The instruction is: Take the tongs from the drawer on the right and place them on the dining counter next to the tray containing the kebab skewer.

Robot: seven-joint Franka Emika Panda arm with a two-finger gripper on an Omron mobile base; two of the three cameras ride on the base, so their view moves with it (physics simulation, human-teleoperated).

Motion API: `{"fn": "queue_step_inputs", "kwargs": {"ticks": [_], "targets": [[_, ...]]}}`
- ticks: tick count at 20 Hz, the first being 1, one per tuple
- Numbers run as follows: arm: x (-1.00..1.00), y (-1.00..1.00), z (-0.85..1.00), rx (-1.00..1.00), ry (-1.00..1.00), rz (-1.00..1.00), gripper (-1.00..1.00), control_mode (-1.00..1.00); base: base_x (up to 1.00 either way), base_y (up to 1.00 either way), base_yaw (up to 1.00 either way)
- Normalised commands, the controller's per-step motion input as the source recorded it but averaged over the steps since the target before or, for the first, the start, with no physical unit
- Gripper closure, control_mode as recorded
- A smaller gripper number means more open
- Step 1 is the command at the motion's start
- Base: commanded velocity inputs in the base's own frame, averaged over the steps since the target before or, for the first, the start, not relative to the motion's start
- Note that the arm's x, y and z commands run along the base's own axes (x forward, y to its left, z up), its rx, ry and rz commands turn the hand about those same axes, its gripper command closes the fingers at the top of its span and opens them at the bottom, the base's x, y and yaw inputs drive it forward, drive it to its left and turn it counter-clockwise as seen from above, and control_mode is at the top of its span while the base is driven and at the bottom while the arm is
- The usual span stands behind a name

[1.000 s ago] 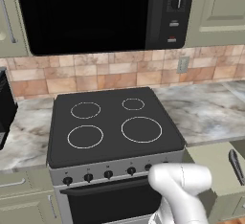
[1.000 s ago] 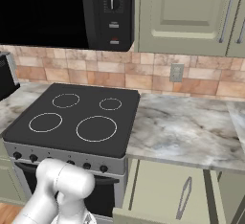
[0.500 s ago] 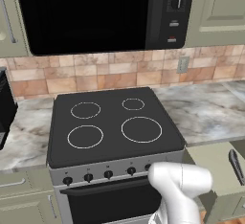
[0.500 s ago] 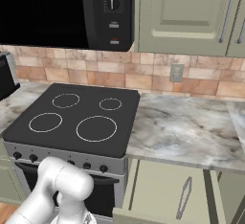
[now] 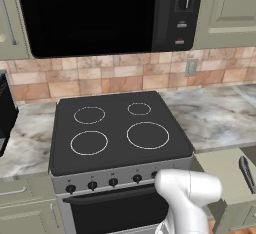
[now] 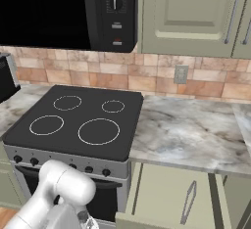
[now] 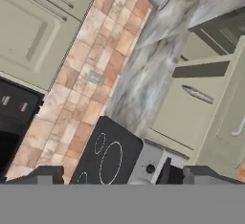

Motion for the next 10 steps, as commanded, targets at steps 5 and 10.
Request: {"fn": "queue_step_inputs", "kwargs": {"ticks": [5,10], "targets": [[0.04,0.27,0.63,-0.10,0.07,0.00,-1.00,-1.00,0.00,0.00,0.00],[0.03,0.25,0.40,-0.09,0.07,0.00,-1.00,-1.00,0.00,0.00,0.00]]}}
